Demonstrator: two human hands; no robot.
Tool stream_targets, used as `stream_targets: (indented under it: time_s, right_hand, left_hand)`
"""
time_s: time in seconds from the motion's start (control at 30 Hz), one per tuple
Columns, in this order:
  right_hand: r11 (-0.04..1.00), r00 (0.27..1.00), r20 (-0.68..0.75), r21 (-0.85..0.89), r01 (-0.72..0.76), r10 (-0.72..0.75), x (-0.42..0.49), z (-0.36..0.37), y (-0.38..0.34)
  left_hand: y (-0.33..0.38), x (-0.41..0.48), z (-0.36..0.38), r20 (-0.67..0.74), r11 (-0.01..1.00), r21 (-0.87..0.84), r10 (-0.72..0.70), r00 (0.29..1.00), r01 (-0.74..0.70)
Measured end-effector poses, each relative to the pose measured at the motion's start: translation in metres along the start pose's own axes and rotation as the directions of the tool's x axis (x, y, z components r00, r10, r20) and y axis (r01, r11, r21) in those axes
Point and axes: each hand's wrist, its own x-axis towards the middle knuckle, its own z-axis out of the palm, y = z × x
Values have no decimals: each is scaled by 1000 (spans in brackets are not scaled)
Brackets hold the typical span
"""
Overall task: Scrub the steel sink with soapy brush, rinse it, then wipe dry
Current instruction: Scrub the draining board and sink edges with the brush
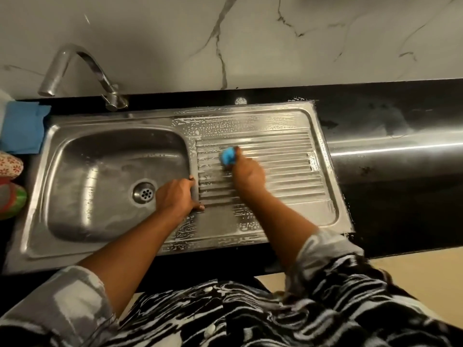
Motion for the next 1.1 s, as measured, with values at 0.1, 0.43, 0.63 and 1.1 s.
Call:
stream_targets:
  time_s: [0.1, 0.43, 0.63, 1.1]
  right_hand:
    - [996, 987, 156, -73, 47, -35, -5, 35, -28]
    - [954, 933, -254, -93, -285, 254, 40, -96, 161]
    - [984, 999, -22, -175, -27, 24, -3, -10, 67]
    - [915, 959, -179, -303, -267, 220, 20, -73, 140]
  left_hand:
    - [-2, -5, 1, -19, 1000, -25, 0, 1000, 0]
    - [-5, -10, 3, -42, 1000, 4, 7, 999, -6]
    - [-8, -9, 1, -53, 1000, -30, 5, 999, -7]
    - [-16, -14, 6, -46, 990, -139, -18, 999, 11]
